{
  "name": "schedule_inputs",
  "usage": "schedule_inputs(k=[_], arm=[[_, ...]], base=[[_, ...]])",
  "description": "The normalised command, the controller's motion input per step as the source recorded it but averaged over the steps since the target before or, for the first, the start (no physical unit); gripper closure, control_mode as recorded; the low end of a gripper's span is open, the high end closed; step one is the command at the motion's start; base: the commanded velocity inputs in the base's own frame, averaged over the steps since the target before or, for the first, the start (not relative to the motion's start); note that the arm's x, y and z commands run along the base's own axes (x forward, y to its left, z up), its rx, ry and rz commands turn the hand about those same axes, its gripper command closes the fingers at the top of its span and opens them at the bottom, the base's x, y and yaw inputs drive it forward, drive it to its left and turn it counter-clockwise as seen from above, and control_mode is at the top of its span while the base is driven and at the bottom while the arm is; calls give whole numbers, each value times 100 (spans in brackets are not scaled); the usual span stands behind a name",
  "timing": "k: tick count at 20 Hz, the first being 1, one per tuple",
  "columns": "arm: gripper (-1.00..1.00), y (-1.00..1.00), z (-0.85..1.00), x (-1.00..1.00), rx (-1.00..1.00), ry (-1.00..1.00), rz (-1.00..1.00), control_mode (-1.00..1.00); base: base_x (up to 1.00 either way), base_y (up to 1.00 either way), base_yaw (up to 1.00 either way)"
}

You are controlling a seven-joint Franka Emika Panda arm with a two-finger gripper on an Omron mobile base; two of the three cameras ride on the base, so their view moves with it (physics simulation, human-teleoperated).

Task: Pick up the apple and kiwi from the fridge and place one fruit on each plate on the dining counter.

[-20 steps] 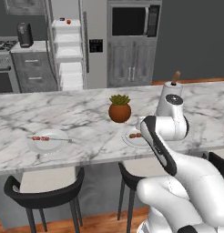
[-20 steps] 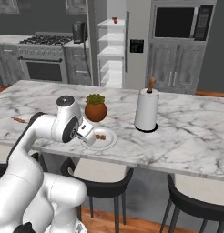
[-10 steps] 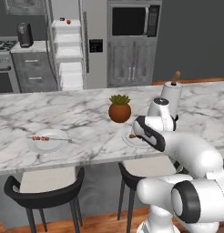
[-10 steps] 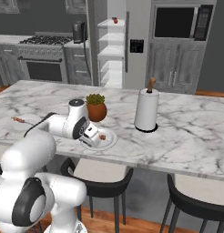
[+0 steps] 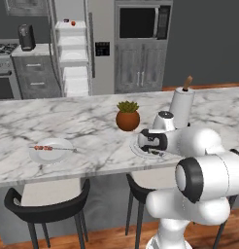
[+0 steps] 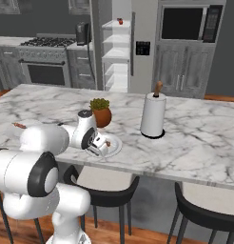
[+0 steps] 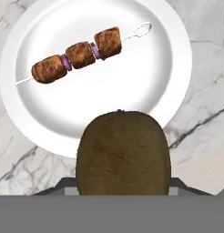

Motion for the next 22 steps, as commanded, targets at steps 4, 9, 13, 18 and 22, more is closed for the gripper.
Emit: schedule_inputs(k=[4, 9, 13, 18, 22], arm=[[100, -4, -21, 46, 0, 0, 0, -100], [100, -4, -7, 46, 0, -1, 0, -100], [100, 0, -19, 43, 0, 0, 0, -100], [-100, 0, -42, 28, 0, -1, 0, -100], [-100, 0, -35, 27, 0, 0, 0, -100]], base=[[0, 0, 0], [0, 0, 0], [0, 0, 0], [0, 0, 0], [0, 0, 0]])
